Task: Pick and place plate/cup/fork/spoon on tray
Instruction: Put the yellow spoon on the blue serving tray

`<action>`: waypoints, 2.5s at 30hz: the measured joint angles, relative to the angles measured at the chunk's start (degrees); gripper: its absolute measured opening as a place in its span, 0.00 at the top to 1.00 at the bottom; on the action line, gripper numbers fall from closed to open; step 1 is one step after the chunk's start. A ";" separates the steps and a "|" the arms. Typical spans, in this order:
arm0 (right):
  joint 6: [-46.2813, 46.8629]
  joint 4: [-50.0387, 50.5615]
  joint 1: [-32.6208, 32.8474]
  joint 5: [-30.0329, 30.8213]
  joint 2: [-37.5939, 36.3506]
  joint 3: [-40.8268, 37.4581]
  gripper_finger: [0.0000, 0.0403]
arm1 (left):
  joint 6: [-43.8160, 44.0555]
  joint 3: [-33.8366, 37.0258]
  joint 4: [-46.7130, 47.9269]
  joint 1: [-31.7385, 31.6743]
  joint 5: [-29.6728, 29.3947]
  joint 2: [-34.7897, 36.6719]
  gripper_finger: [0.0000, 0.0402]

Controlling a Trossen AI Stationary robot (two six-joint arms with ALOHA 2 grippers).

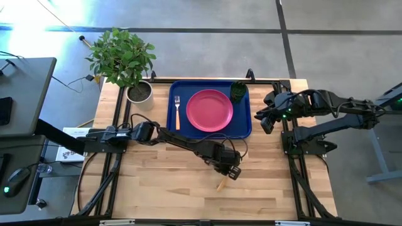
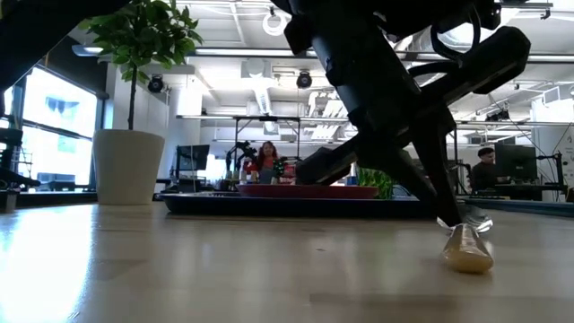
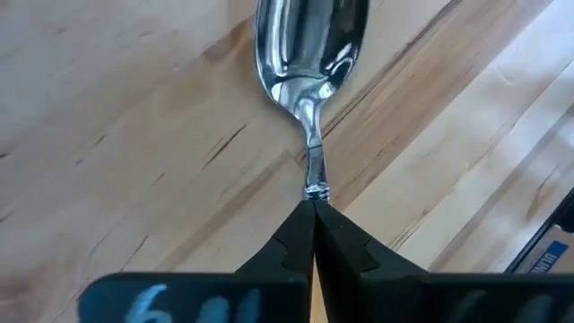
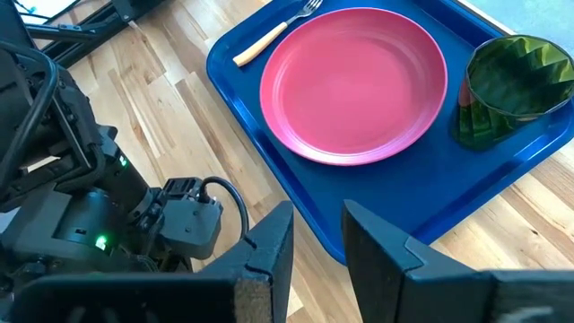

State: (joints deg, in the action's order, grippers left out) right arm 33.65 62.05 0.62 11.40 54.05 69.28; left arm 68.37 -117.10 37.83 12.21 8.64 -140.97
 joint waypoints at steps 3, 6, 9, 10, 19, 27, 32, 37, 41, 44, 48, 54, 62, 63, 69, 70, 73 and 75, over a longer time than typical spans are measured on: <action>0.00 0.01 0.00 0.00 -0.01 0.00 0.78 | 0.31 0.00 0.57 -0.02 -0.32 0.02 1.00; 0.00 0.00 0.00 0.00 0.00 0.00 0.78 | 0.36 -0.04 2.15 -0.44 -0.42 0.06 1.00; 0.00 0.00 0.01 0.00 0.01 0.00 0.78 | 0.36 -0.04 3.61 -0.94 -0.49 0.13 1.00; 0.00 0.01 0.01 0.00 0.01 0.00 0.78 | 0.37 -0.04 3.88 -0.97 -0.51 0.16 1.00; 0.00 0.01 0.00 0.00 0.02 0.00 0.78 | 0.50 -0.26 12.62 -0.91 -3.76 0.80 1.00; 0.00 0.01 0.02 0.05 -0.01 0.00 0.78 | -1.36 -0.26 13.37 -1.19 -1.35 0.81 0.98; 1.84 0.01 0.02 0.57 -0.01 0.00 0.78 | -2.65 -0.26 12.96 -1.36 -0.34 0.81 0.89; 2.43 0.00 0.01 0.61 -0.01 0.00 0.78 | -2.78 -0.26 12.74 -2.02 1.11 0.81 0.77; 2.55 -0.01 0.00 0.63 0.00 0.00 0.78 | -2.63 -1.38 14.24 -3.03 6.47 0.69 0.74; 2.50 -0.01 0.02 1.73 -0.01 0.00 0.78 | -3.68 -4.00 13.69 -3.20 6.43 0.68 0.75; 2.51 -0.01 0.00 2.12 -0.01 0.00 0.78 | -4.12 -8.19 15.31 -2.96 5.01 0.68 0.78; 2.51 -0.01 0.02 2.05 0.01 0.00 0.78 | -4.11 -13.06 15.28 -1.97 2.77 0.72 0.83; 2.51 -0.01 0.00 1.99 -0.01 0.00 0.78 | -3.07 -17.95 14.24 0.11 2.14 1.00 0.89; 2.52 -0.01 0.00 1.99 0.00 0.00 0.78 | -2.65 -17.81 14.48 0.45 2.10 1.35 0.90; 3.85 0.03 0.02 1.94 -0.01 0.00 0.78 | -1.76 -17.92 16.10 2.42 1.11 2.34 0.93; 4.61 0.06 0.00 1.95 0.00 0.00 0.78 | -1.73 -17.92 15.94 2.83 1.11 2.42 0.94; 5.03 0.12 0.00 2.05 -0.01 0.00 0.78 | -2.17 -17.92 16.99 3.96 0.83 2.51 0.95; 5.27 0.27 0.02 2.08 0.02 0.00 0.78 | -2.43 -17.92 19.24 4.73 -0.66 2.59 0.96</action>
State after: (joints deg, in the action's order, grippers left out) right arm 38.92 62.32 0.64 13.47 54.06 69.28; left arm 65.93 -135.02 57.07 16.94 7.98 -138.37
